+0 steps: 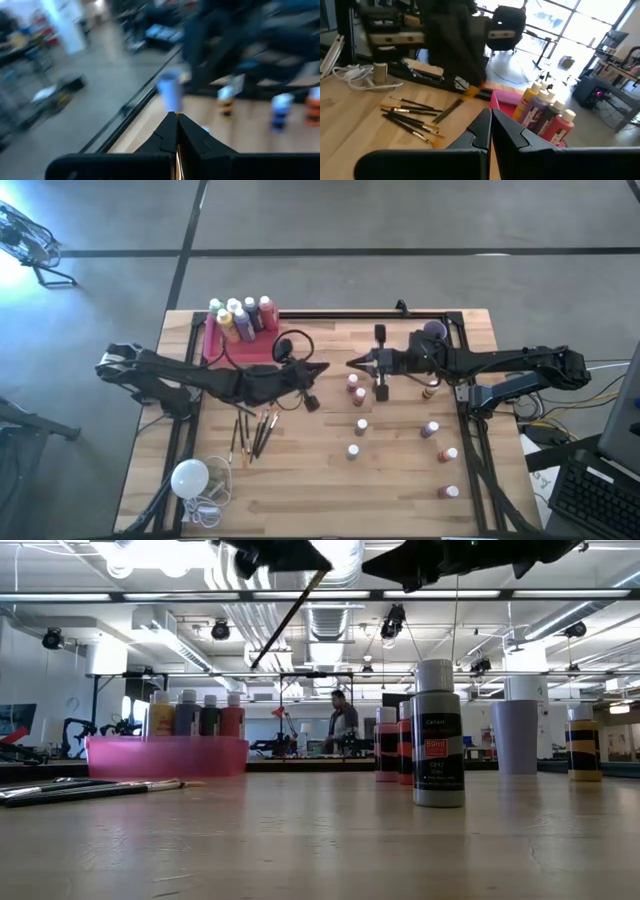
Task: Pick & Place Paint Supplies
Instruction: Put the gold paint brush into the purple cup
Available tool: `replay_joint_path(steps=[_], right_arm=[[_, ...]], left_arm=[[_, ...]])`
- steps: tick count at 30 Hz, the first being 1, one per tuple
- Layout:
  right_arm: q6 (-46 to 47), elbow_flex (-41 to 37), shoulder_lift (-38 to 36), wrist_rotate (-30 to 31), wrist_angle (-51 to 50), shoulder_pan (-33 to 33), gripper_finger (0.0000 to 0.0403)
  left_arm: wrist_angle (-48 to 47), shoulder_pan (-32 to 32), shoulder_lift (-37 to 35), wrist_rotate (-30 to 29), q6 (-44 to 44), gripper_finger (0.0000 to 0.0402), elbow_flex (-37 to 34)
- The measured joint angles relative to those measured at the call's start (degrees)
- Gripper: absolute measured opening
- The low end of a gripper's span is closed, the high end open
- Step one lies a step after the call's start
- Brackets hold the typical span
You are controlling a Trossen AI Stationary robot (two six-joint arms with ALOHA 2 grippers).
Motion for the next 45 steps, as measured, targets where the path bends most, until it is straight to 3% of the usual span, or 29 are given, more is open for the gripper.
replay_joint_path(steps=[4, 11, 16, 27, 34, 45], right_arm=[[0.57, 0.0, 0.0, -0.01, 0.2, 0.03, 0.0011], [0.64, 0.0, 0.52, -1.89, 0.77, 0.17, 0.0062], [-0.38, -0.04, 2.0, -8.07, 4.31, 0.2, 0.0118], [2.63, 0.25, 7.0, -8.21, 15.4, 0.2, 0.0176], [3.65, 3.56, 10.9, -10.22, 15.54, 0.48, 0.0165], [2.58, 4.8, 11.12, -10.22, 13.67, 0.44, 0.0081]], left_arm=[[5.25, -0.02, -0.09, 6.25, 6.38, 0.0003, -0.02], [8.42, 0.13, -0.26, 6.41, 11.61, 0.0003, -0.02], [9.19, 0.71, -0.28, 7.09, 12.17, 0.0003, -0.02], [11.23, 2.53, -0.24, 15.58, 11.88, 0.0004, -0.02], [11.42, 3.67, -0.21, 16.34, 11.86, 0.0004, -0.02], [8.8, 3.69, -0.2, 16.77, 11.81, 0.0004, -0.02]])
